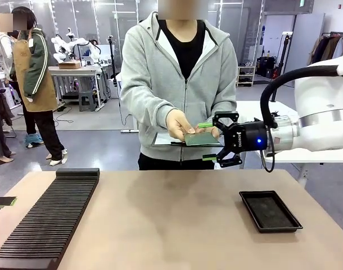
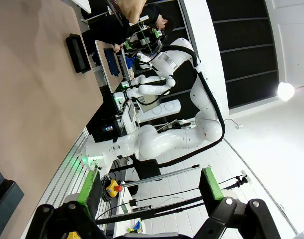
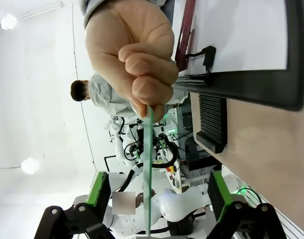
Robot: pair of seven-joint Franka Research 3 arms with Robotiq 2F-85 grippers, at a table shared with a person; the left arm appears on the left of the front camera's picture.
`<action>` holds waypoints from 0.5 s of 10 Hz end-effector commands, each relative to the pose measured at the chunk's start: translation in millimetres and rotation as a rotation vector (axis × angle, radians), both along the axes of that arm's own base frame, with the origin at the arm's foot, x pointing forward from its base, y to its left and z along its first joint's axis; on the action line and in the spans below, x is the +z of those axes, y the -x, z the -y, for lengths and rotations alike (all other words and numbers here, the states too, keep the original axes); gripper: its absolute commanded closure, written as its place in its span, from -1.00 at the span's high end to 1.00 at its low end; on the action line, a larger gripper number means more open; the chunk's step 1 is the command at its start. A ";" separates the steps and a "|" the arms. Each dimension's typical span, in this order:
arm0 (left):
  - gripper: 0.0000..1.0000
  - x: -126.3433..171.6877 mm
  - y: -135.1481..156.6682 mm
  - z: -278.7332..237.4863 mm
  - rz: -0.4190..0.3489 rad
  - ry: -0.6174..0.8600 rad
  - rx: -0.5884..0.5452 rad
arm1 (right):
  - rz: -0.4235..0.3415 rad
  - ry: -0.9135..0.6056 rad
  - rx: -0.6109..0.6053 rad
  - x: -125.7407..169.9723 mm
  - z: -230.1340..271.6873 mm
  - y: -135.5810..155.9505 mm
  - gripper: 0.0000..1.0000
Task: Inspect the PCB.
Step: Pick up the Blank PCB that the human is holding.
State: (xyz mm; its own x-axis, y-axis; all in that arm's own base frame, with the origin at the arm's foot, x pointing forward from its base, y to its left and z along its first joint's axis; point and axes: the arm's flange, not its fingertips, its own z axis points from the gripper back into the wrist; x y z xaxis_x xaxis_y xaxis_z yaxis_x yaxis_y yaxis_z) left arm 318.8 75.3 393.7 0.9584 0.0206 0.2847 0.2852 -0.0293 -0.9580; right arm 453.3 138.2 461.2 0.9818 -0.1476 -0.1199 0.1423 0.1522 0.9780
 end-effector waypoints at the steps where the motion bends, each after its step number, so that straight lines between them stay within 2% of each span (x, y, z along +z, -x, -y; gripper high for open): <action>1: 1.00 0.4 -0.4 -0.6 0.001 -0.003 -0.003 | -0.033 0.001 0.017 0.3 -7.8 -8.3 1.00; 2: 1.00 0.4 -0.4 -0.6 0.001 -0.003 -0.003 | -0.021 -0.008 0.029 0.9 -5.3 -8.8 1.00; 4: 1.00 0.4 -0.4 -0.6 0.001 -0.003 -0.003 | -0.011 -0.014 0.057 -1.4 -5.8 -5.5 0.62; 5: 1.00 0.4 -0.4 -0.6 0.001 -0.003 -0.003 | -0.010 -0.021 0.061 -1.5 -5.5 -5.3 0.62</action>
State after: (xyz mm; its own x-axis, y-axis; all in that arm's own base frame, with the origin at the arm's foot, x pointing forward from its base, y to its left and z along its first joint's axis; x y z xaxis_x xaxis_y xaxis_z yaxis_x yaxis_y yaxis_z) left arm 318.8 75.3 393.7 0.9584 0.0206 0.2847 0.2852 -0.0293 -0.9580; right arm 455.6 145.4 457.5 0.9851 -0.1061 -0.1355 0.1496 0.1392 0.9789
